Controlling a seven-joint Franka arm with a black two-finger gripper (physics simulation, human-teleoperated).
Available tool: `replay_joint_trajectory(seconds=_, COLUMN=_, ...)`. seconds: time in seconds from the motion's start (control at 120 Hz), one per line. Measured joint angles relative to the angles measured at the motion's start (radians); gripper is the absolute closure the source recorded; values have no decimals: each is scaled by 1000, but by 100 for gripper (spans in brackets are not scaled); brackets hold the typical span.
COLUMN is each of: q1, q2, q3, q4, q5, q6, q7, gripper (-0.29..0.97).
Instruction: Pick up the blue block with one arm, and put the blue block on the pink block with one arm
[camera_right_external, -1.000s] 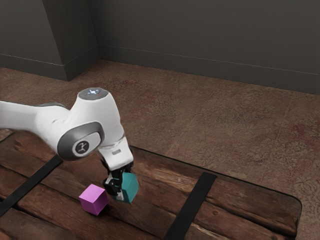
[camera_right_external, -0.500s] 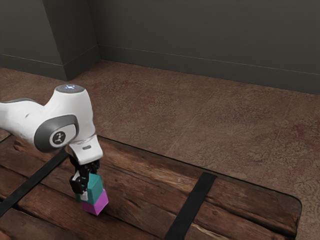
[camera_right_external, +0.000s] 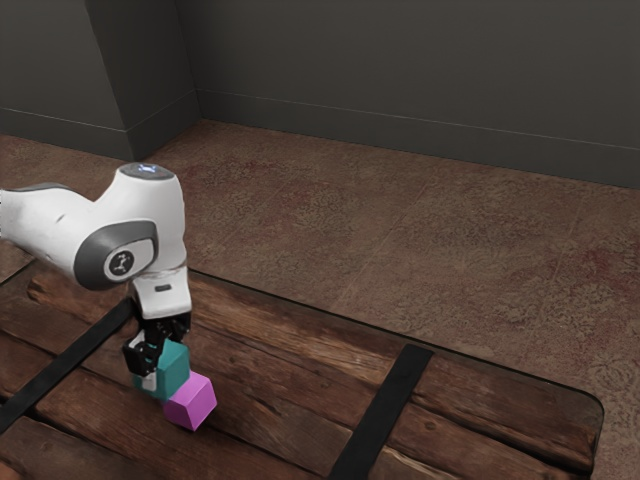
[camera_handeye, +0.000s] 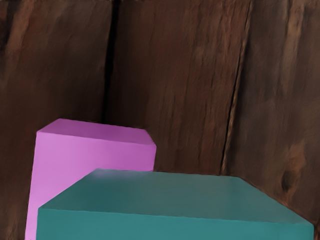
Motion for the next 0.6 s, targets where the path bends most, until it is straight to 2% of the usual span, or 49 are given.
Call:
replay_joint_trajectory(seconds=0.433, q1=-5, q2=75, q3=41, q4=35, q5=11, q6=72, q7=71, gripper=33)
replay_joint_trajectory(seconds=0.6, q1=0, q2=88, q3=44, q4=36, q5=-7, q6=104, q7=87, gripper=33)
